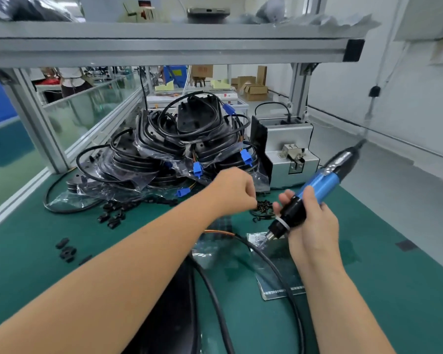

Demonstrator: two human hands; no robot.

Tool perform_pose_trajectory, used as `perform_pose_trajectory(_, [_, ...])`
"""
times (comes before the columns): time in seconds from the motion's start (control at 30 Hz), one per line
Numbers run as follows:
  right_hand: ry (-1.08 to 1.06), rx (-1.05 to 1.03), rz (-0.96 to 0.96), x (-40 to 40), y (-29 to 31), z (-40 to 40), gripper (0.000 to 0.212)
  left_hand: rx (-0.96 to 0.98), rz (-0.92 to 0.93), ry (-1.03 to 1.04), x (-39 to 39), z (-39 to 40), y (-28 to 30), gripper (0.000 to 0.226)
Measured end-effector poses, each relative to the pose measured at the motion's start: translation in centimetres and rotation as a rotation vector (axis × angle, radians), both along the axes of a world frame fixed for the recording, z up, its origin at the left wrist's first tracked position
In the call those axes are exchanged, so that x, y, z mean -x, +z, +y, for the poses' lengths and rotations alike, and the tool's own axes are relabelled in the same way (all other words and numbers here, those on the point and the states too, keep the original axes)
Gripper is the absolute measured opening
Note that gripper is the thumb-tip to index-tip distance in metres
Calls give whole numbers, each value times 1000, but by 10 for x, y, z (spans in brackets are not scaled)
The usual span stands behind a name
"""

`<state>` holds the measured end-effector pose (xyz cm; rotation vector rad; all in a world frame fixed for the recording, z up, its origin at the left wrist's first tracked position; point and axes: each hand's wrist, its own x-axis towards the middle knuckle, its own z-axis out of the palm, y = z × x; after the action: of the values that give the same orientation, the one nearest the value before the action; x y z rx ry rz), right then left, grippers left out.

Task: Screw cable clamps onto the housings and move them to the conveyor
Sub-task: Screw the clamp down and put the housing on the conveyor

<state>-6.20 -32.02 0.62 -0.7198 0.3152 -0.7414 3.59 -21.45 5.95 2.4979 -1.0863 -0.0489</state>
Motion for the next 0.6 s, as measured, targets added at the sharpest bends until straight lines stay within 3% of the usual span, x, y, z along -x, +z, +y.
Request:
perform_pose_trajectory(0.1, [73,-52,-112,4,12,6,9,337,405,65,1,32,19,16])
perform_pose_trajectory(0.2, [127,-90,-202,3,23,20,16,550,718,76,13,67,22,11])
perform_pose_trajectory(0.4, [109,-64,-302,-15,51,52,4,843,947,200,27,119,7,9])
perform_pose_trajectory(0.6, [163,-101,-334,-28,61,74,21,1089,1141,258,30,136,-5,13])
